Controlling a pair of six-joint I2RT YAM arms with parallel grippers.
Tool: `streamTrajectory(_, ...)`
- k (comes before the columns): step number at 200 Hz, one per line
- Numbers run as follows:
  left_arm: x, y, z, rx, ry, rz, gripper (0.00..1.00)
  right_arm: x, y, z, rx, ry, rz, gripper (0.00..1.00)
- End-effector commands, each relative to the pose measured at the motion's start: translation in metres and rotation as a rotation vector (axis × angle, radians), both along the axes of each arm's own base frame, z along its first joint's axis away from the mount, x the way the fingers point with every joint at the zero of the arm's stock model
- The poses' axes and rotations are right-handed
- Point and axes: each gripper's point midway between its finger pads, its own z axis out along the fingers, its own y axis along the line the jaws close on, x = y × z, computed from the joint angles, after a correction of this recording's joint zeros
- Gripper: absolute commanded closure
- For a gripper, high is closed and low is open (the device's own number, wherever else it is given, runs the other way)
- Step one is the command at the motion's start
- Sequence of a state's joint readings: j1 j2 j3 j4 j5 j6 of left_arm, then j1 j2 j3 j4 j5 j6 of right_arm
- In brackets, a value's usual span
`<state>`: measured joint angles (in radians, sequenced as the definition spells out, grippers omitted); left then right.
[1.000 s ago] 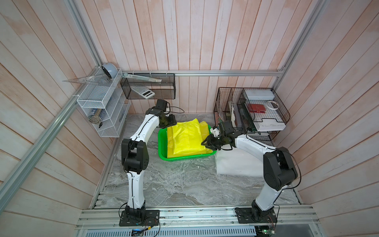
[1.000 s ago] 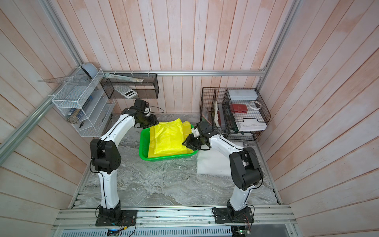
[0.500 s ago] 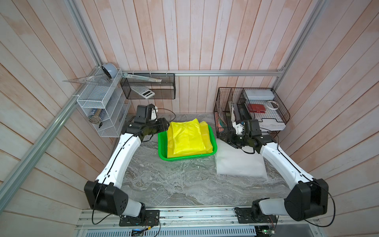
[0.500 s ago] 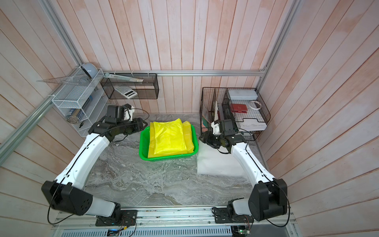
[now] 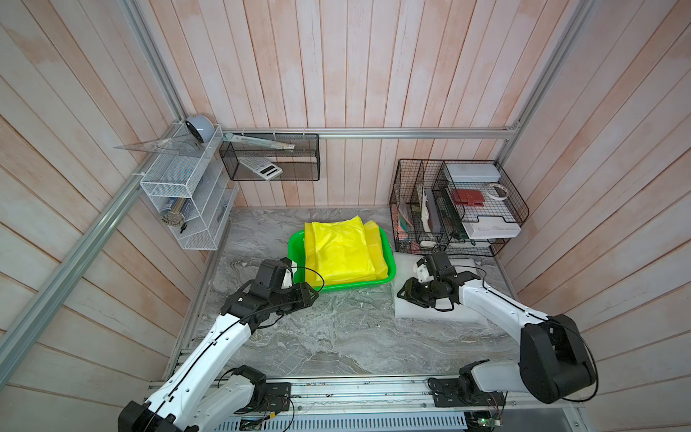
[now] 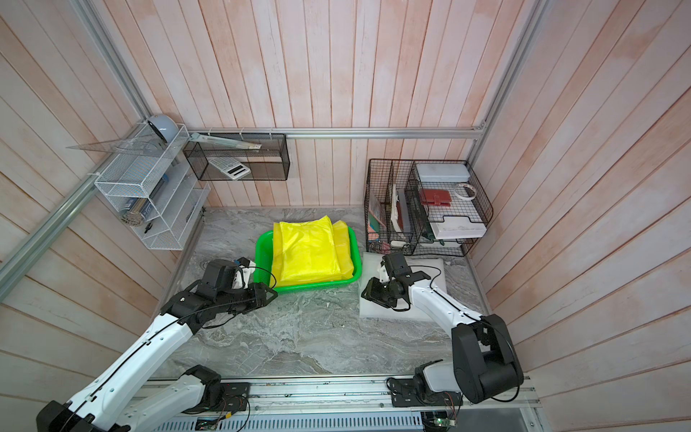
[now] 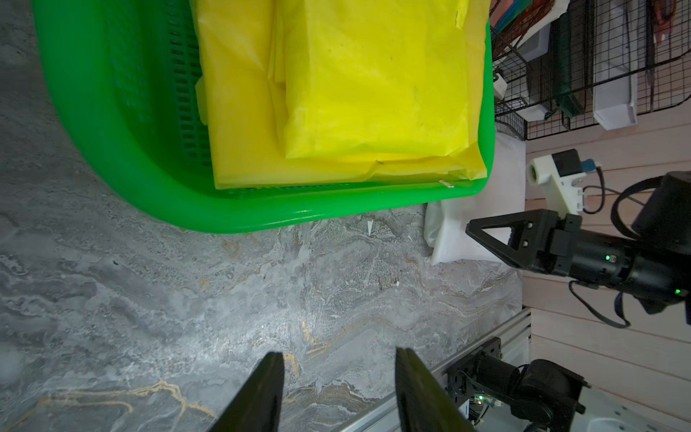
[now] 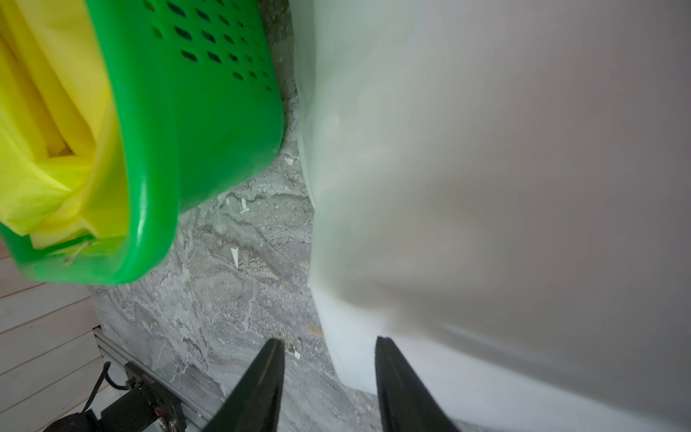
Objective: Put the folded raincoat in the basket
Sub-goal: Place the raincoat in the basket, then move the raincoat to the center of the board.
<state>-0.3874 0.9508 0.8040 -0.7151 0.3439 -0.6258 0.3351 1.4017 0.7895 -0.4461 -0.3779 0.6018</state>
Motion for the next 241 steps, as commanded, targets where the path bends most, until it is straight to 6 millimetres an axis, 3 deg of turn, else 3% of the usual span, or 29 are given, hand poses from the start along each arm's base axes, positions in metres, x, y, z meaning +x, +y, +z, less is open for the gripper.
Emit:
streamTrajectory(1,-0.006,0.006,0.000,0.016,-0.002,0.019,0.48,0.025,-0.004,0.006,-0.026,-0.039,-0.016,0.56)
streamTrajectory(44,-0.010,0.009,-0.007,0.035,0.009,0.017,0.48,0.051,-0.005,-0.005,-0.020,0.018,-0.015,0.63)
streamTrajectory(67,-0.007,0.008,-0.007,0.040,0.013,0.012,0.48,0.044,-0.004,-0.017,-0.021,0.060,-0.001,0.65)
streamTrajectory(114,-0.005,0.009,-0.014,0.043,0.019,0.021,0.48,-0.017,-0.018,-0.064,-0.053,0.177,-0.011,0.66)
streamTrajectory(139,-0.005,0.008,-0.019,0.038,0.026,0.027,0.48,-0.053,-0.011,-0.081,-0.063,0.228,0.013,0.66)
streamTrajectory(186,-0.007,0.007,-0.020,0.024,0.032,0.023,0.48,-0.110,0.009,-0.085,-0.079,0.258,0.050,0.66)
streamTrajectory(241,-0.008,0.002,-0.027,-0.008,0.048,0.023,0.48,-0.149,0.028,-0.077,-0.048,0.236,0.097,0.65)
